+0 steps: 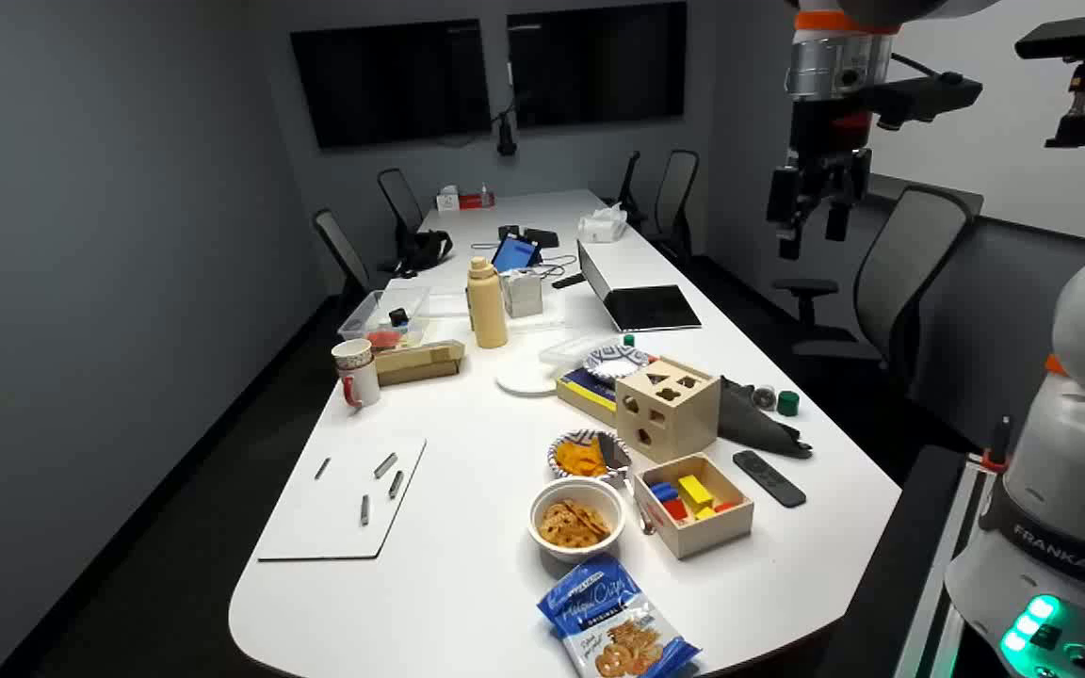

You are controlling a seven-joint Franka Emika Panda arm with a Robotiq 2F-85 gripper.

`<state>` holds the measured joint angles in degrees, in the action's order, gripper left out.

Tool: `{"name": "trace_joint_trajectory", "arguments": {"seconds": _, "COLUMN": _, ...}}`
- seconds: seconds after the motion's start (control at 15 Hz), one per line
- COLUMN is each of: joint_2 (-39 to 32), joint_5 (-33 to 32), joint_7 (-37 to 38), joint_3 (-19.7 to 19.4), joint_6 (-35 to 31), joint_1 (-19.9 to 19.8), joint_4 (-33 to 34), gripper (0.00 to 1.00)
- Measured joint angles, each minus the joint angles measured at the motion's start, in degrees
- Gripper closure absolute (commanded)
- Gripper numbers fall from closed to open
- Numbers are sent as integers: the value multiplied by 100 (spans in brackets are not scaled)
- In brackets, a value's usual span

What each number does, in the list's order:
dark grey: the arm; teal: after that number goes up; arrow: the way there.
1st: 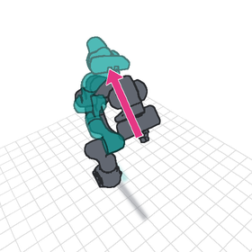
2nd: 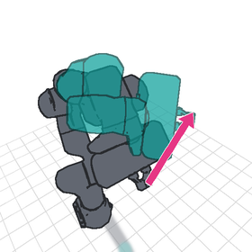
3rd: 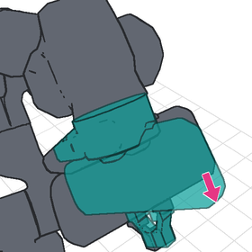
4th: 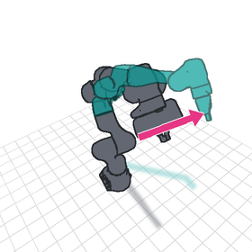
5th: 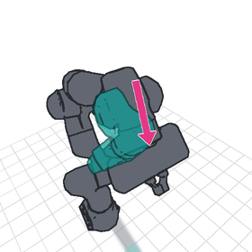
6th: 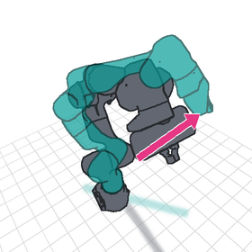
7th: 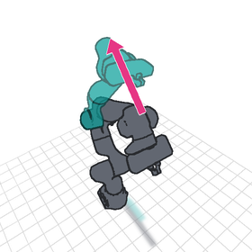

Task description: Put the blue wrapper on the white plate

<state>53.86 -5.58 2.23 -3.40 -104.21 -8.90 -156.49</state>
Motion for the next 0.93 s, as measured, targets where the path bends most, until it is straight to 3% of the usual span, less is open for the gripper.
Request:
{"name": "trace_joint_trajectory", "arguments": {"seconds": 0.53, "joint_2": -16, "joint_5": 1, "joint_7": 0, "joint_3": 8, "joint_6": -42, "joint_1": 20, "joint_4": -13, "gripper": 0}}
{"name": "trace_joint_trajectory", "arguments": {"seconds": 0.73, "joint_2": -328, "joint_5": 258, "joint_7": 40, "joint_3": 158, "joint_6": -821, "joint_1": 319, "joint_4": -168, "gripper": 0}}
{"name": "trace_joint_trajectory", "arguments": {"seconds": 0.93, "joint_2": -1120, "joint_5": 856, "joint_7": 216, "joint_3": 455, "joint_6": -1997, "joint_1": 903, "joint_4": -219, "gripper": 0}}
